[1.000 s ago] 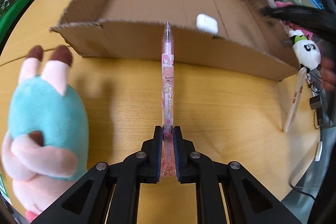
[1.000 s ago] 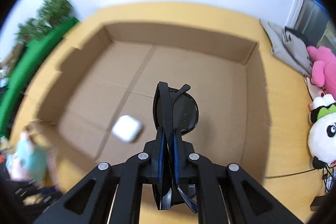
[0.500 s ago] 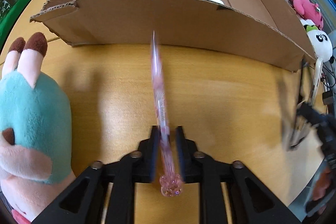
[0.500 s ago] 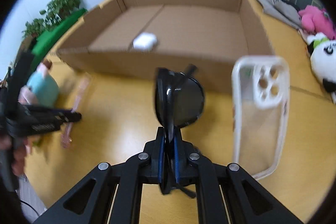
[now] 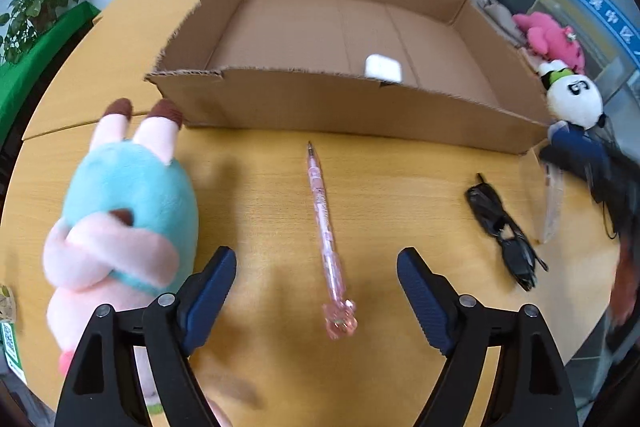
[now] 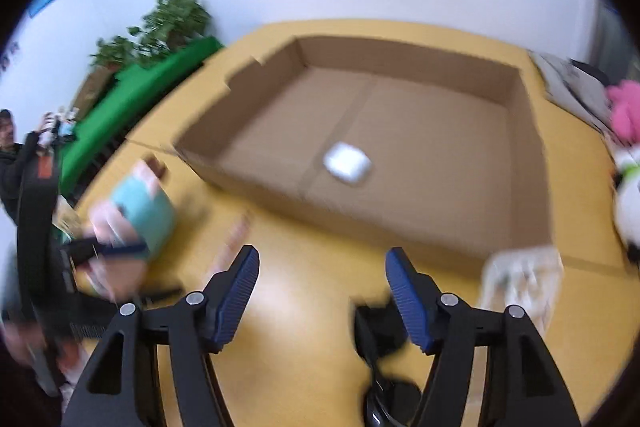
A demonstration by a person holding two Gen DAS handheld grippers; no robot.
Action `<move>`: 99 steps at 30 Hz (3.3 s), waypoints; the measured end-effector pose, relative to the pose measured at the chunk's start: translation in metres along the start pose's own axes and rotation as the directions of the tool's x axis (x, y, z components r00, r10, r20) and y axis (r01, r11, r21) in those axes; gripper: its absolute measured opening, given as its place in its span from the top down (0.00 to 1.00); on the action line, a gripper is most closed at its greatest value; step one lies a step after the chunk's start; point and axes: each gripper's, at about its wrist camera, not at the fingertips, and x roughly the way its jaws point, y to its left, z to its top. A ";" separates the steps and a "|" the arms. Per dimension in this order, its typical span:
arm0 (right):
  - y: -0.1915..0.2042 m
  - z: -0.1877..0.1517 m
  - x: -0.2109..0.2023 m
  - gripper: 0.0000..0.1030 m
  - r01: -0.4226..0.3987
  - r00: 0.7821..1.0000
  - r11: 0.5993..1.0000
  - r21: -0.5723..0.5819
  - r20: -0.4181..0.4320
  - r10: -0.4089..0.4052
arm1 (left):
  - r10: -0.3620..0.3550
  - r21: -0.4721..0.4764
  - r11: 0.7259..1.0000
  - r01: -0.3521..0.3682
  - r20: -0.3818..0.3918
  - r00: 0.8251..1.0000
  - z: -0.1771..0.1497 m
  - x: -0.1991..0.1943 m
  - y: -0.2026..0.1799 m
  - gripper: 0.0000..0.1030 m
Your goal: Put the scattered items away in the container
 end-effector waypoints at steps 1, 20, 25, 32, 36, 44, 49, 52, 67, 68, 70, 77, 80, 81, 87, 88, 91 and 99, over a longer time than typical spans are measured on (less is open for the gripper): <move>0.002 0.015 0.004 0.36 -0.019 1.000 1.000 -0.008 -0.008 0.018 | -0.002 0.003 1.000 0.002 0.008 1.000 -0.002 -0.002 -0.002 0.16; -0.022 0.094 0.207 0.47 -0.159 0.903 0.848 -0.505 -0.421 -0.081 | -0.079 0.026 0.997 0.078 0.049 0.996 -0.013 0.028 -0.011 0.16; -0.027 0.090 0.205 0.59 -0.173 0.907 0.851 -0.496 -0.417 -0.059 | -0.077 0.027 0.997 0.076 0.035 0.996 -0.006 0.039 -0.011 0.16; -0.019 0.085 0.141 0.59 -0.109 0.962 0.859 -0.499 -0.272 -0.036 | -0.086 0.026 0.996 0.085 0.035 0.996 -0.001 0.044 -0.016 0.16; -0.008 0.072 0.044 0.59 -0.098 0.993 0.880 -0.464 -0.106 0.054 | -0.069 0.008 0.998 0.069 0.052 0.996 0.000 0.042 -0.014 0.16; 0.018 -0.010 0.019 0.59 -0.108 0.992 0.950 -0.292 -0.087 0.086 | 0.020 -0.015 1.000 -0.018 0.094 0.995 -0.005 0.038 -0.019 0.16; 0.013 -0.056 0.065 0.59 -0.048 0.984 0.989 -0.142 -0.177 0.023 | 0.087 -0.025 0.996 -0.084 0.118 0.989 -0.014 0.025 -0.019 0.16; 0.017 -0.067 0.082 0.59 0.007 0.979 0.991 -0.134 -0.199 -0.034 | 0.099 -0.028 0.995 -0.096 0.125 0.987 -0.018 0.018 -0.018 0.16; 0.016 -0.089 0.031 0.30 0.124 0.992 0.992 -0.014 0.016 -0.123 | 0.151 -0.002 0.988 -0.154 0.197 0.969 -0.026 0.003 -0.028 0.07; 0.015 -0.094 0.021 0.28 0.126 0.991 0.992 0.011 0.037 -0.126 | 0.157 -0.001 0.987 -0.160 0.210 0.965 -0.027 0.001 -0.029 0.06; 0.010 -0.101 0.004 0.26 0.118 0.990 0.990 0.071 0.070 -0.123 | 0.160 0.001 0.986 -0.165 0.232 0.959 -0.027 -0.001 -0.032 0.06; 0.007 -0.109 -0.026 0.26 0.152 0.977 0.979 0.134 0.127 -0.169 | 0.143 -0.014 0.990 -0.144 0.247 0.958 -0.026 -0.005 -0.047 0.06; 0.004 -0.112 -0.027 0.26 0.166 0.976 0.975 0.148 0.115 -0.183 | 0.140 -0.019 0.990 -0.139 0.246 0.959 -0.031 -0.007 -0.050 0.06; 0.004 -0.114 -0.027 0.26 0.167 0.975 0.975 0.149 0.118 -0.186 | 0.140 -0.019 0.990 -0.140 0.245 0.959 -0.033 -0.008 -0.052 0.06; 0.008 -0.123 -0.024 0.26 0.143 0.981 0.979 0.148 0.109 -0.160 | 0.132 -0.008 0.991 -0.134 0.234 0.963 -0.040 -0.010 -0.051 0.04; 0.009 -0.123 -0.022 0.26 0.135 0.983 0.980 0.147 0.104 -0.151 | 0.123 -0.009 0.992 -0.124 0.230 0.965 -0.040 -0.010 -0.049 0.04; 0.016 -0.124 -0.017 0.26 0.126 0.986 0.984 0.127 0.093 -0.138 | 0.112 -0.012 0.994 -0.112 0.219 0.969 -0.042 -0.009 -0.045 0.04; 0.027 -0.121 -0.005 0.26 0.097 0.993 0.991 0.091 0.062 -0.103 | 0.156 -0.060 0.987 -0.146 0.215 0.964 -0.049 -0.014 -0.019 0.04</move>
